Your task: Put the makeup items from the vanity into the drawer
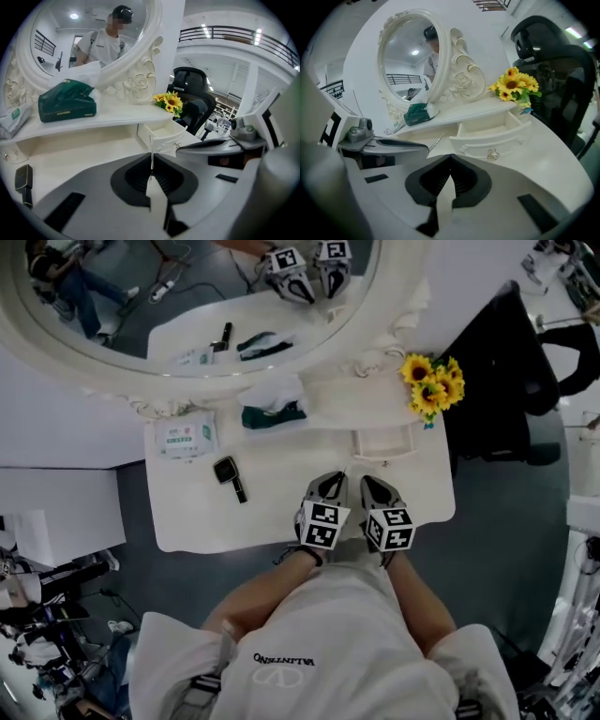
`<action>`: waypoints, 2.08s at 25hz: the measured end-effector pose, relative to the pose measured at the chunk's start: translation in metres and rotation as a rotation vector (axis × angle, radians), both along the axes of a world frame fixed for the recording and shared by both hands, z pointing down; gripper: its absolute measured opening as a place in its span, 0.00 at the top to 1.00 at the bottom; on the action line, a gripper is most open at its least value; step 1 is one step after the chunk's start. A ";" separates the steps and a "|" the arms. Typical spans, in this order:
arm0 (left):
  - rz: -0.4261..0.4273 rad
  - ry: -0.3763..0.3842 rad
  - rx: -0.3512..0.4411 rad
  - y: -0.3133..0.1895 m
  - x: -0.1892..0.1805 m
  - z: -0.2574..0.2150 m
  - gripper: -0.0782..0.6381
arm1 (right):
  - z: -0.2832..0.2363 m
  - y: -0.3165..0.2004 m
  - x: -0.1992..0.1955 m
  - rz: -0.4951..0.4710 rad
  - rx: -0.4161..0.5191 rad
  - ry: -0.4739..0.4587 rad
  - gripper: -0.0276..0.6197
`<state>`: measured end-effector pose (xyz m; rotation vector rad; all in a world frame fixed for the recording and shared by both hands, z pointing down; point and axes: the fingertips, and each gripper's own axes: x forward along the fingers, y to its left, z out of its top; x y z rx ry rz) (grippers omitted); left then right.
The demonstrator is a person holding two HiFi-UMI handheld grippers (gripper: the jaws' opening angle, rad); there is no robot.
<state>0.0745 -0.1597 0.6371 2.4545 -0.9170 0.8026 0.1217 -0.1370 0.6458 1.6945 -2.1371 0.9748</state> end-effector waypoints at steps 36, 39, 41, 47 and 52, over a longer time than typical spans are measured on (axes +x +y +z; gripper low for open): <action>0.088 0.014 0.061 -0.024 0.101 -0.023 0.86 | -0.040 -0.039 0.101 0.104 0.118 0.048 0.94; 0.090 -0.002 0.062 -0.028 0.103 -0.021 0.86 | -0.041 -0.046 0.103 0.102 0.120 0.040 0.94; 0.095 -0.009 0.075 -0.032 0.104 -0.018 0.86 | -0.042 -0.050 0.102 0.094 0.122 0.039 0.94; 0.092 -0.015 0.080 -0.036 0.106 -0.017 0.86 | -0.039 -0.054 0.104 0.087 0.120 0.038 0.94; 0.083 -0.022 0.065 -0.039 0.108 -0.017 0.86 | -0.038 -0.057 0.107 0.089 0.118 0.036 0.94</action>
